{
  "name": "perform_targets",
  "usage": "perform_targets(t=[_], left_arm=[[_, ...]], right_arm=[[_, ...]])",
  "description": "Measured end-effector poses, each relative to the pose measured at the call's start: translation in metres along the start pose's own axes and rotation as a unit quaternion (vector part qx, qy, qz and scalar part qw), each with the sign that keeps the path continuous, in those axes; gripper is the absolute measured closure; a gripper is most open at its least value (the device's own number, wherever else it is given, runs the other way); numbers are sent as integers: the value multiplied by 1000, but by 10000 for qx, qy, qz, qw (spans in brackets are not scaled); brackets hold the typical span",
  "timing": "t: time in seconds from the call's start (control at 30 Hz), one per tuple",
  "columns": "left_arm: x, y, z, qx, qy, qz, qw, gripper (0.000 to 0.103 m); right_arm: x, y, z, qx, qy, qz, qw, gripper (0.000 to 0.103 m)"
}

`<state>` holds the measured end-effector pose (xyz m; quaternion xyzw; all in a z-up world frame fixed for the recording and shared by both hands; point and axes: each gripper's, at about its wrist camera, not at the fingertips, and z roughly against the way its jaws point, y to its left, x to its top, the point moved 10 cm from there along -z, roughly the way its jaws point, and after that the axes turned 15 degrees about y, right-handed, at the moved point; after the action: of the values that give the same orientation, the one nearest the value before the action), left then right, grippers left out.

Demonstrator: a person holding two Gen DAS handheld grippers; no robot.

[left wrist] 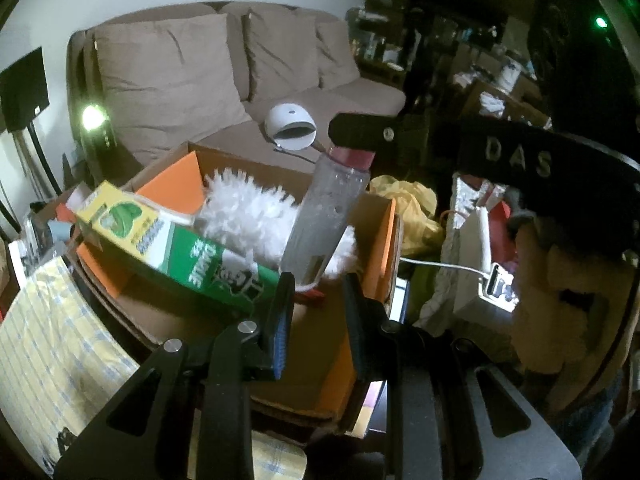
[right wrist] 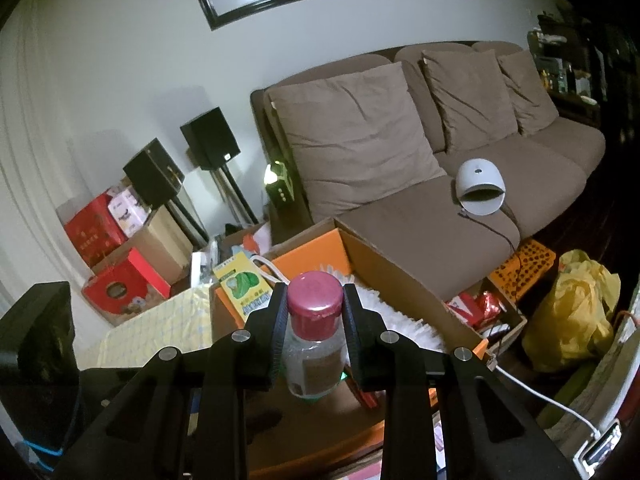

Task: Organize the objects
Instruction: 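Lower the bottle with both grippers into the box beside the duster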

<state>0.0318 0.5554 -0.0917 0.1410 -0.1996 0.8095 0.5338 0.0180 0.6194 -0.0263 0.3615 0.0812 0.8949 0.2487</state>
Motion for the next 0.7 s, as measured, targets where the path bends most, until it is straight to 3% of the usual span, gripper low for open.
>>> perform_targets(t=[0.3, 0.53, 0.7], left_arm=[[-11, 13, -9, 92, 98, 139, 9998, 80], [-22, 30, 0, -145, -58, 683, 9975, 81], [-31, 41, 5, 11, -108, 818, 9966, 81]], right_arm=[[-5, 5, -11, -37, 201, 98, 9997, 77], [-13, 19, -19, -192, 422, 423, 9980, 77], [-21, 27, -29, -110, 684, 545, 9961, 77]])
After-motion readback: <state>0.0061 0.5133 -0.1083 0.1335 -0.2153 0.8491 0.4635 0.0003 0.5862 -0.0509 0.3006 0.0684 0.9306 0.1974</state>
